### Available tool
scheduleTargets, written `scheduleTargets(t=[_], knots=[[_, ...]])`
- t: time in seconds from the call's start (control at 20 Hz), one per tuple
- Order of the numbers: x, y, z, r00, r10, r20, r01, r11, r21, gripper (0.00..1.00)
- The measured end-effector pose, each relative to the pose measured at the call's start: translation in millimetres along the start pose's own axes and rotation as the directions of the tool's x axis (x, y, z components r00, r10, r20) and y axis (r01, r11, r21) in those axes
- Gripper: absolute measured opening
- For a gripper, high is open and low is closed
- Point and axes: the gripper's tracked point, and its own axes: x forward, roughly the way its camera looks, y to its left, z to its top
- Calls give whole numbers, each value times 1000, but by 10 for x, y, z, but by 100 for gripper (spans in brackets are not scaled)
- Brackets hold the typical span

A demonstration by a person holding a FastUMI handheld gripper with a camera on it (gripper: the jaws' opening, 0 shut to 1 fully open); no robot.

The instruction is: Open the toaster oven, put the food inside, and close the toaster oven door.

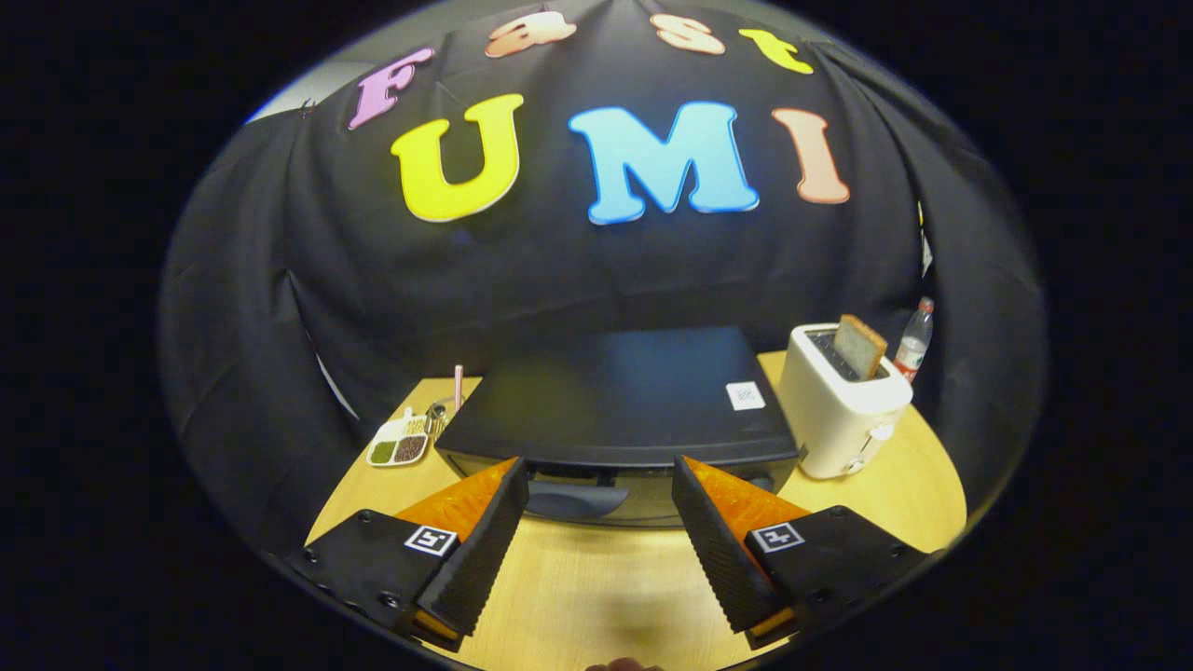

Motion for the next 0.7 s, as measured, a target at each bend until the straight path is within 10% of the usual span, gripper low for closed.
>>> scheduleTargets(t=[0.3,0.7], knots=[[-820,-570,491,960,-95,262,107,994,-34,98],[-1707,-1365,300,927,-192,323,181,981,65,98]])
